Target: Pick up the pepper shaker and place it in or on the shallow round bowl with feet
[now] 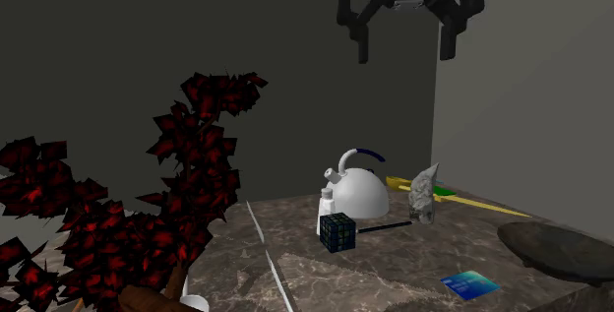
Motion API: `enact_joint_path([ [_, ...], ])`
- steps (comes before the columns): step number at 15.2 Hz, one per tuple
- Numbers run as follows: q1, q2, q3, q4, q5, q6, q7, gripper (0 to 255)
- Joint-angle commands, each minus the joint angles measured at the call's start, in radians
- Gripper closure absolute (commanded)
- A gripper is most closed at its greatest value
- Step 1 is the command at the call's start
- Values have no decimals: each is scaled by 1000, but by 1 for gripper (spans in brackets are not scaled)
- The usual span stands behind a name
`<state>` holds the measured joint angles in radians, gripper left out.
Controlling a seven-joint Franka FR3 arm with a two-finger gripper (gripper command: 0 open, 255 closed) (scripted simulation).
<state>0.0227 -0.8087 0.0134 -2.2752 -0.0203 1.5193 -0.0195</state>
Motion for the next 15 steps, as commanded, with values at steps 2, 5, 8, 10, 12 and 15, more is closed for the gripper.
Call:
enact_joint_path([
  [2,1,19,7,-12,3,34,8,0],
  [5,5,83,29,-41,9,137,32,0],
  [8,7,159,50,-57,12,238,57,0],
  [10,8,214,64,-60,12,303,74,0],
  [12,8,274,78,-57,10,366,91,0],
  [15,7,370,100,-42,1,456,119,0],
])
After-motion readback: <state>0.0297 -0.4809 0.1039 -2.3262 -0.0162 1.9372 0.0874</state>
